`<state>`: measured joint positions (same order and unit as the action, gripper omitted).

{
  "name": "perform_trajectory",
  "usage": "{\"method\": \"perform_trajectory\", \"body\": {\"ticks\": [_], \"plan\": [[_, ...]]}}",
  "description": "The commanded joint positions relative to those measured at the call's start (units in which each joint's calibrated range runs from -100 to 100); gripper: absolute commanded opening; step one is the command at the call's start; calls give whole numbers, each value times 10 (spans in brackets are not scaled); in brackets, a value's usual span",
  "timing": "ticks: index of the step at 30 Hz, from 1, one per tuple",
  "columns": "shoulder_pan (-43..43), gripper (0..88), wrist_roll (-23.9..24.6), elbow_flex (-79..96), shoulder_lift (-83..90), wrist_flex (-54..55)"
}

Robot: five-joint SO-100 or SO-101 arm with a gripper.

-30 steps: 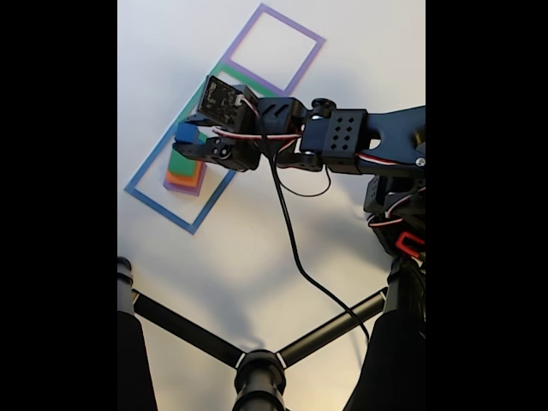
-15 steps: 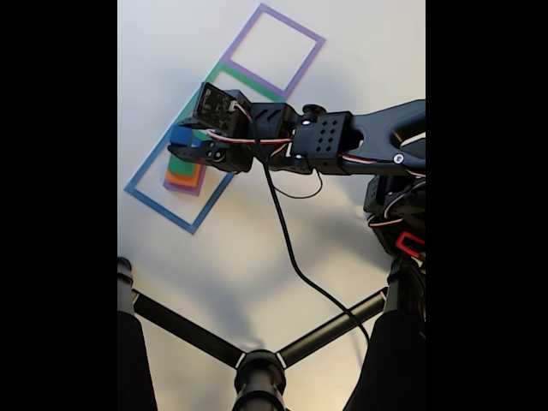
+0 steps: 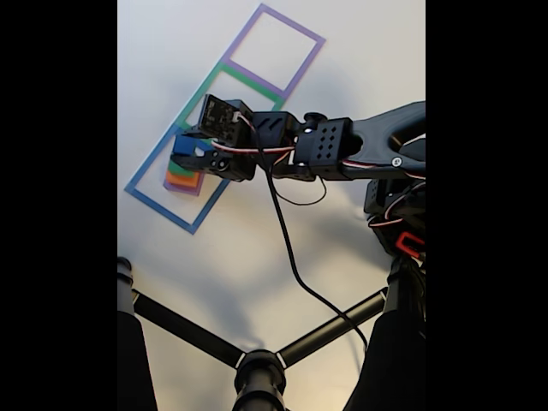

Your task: Tower of hanoi

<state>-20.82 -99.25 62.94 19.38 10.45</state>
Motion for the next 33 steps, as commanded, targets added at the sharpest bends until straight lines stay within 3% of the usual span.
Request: {"method": "perform_trajectory", "body": {"ticks": [1,12,18,33], "plan": [[-7,34,-8,-12,-11,29],[-16,42,-8,-11,-46,67],[-13,188,-8,-1,-49,82],[-3,247,-8,-7,-42,87]]}}
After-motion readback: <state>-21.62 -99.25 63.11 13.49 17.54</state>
